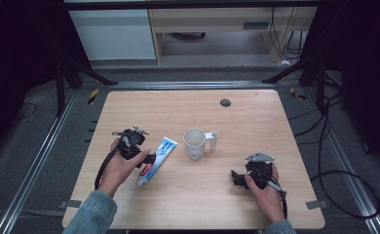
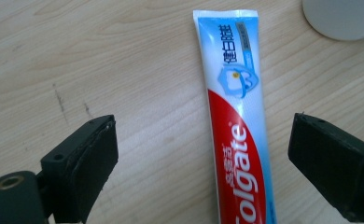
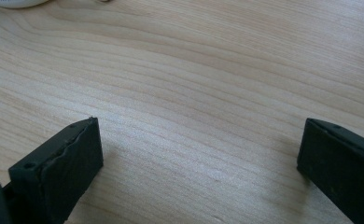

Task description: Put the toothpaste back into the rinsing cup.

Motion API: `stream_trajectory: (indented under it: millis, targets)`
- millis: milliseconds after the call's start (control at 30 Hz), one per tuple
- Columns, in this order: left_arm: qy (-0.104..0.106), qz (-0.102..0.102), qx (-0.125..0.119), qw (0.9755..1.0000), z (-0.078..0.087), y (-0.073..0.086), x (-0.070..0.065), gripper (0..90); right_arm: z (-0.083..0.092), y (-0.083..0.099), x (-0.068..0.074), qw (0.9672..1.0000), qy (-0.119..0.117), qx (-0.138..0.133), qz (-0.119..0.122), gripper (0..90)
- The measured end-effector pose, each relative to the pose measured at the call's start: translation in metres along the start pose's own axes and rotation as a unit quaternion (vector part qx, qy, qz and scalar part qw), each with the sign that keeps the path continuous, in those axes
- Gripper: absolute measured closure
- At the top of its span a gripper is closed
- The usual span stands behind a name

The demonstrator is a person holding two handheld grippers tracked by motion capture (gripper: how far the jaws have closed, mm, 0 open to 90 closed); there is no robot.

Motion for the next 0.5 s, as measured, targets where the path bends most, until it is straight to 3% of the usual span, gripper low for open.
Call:
stream_trajectory:
  millis: [200, 300, 333, 467, 500]
  targets:
    - [-0.001, 0.002, 0.014, 0.9999, 0.003, -0.014, 0.002, 7.0, 0.0, 0.0, 0.0, 1.0, 0.0, 0.0, 0.0, 0.4]
    - [0.001, -0.005, 0.027, 0.9996, 0.011, -0.025, 0.004, 6.6, 0.0, 0.0, -0.002, 0.9999, -0.01, 0.001, 0.003, 0.7]
    - [0.001, -0.005, 0.025, 0.9997, 0.012, -0.028, 0.004, 6.6, 0.001, 0.0, -0.001, 0.9999, -0.015, 0.005, -0.006, 0.7]
    - [0.005, -0.011, 0.033, 0.9994, 0.009, -0.034, 0.0, 6.3, 0.001, 0.0, -0.001, 0.9999, -0.012, 0.005, -0.006, 0.5]
    - [0.008, -0.012, 0.039, 0.9991, 0.006, -0.035, -0.002, 6.5, 0.0, 0.0, -0.002, 1.0, -0.008, 0.001, 0.004, 0.6]
Point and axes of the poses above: each handheld gripper's, and its own axes: z roughly backward along the jaws, y roughly out of its underside, x roughly to its left, the point moved 6 cm from there along -z, roughly forward along the jaws, and after that the axes turned 10 degrees about -z, right-handed, at the moved point
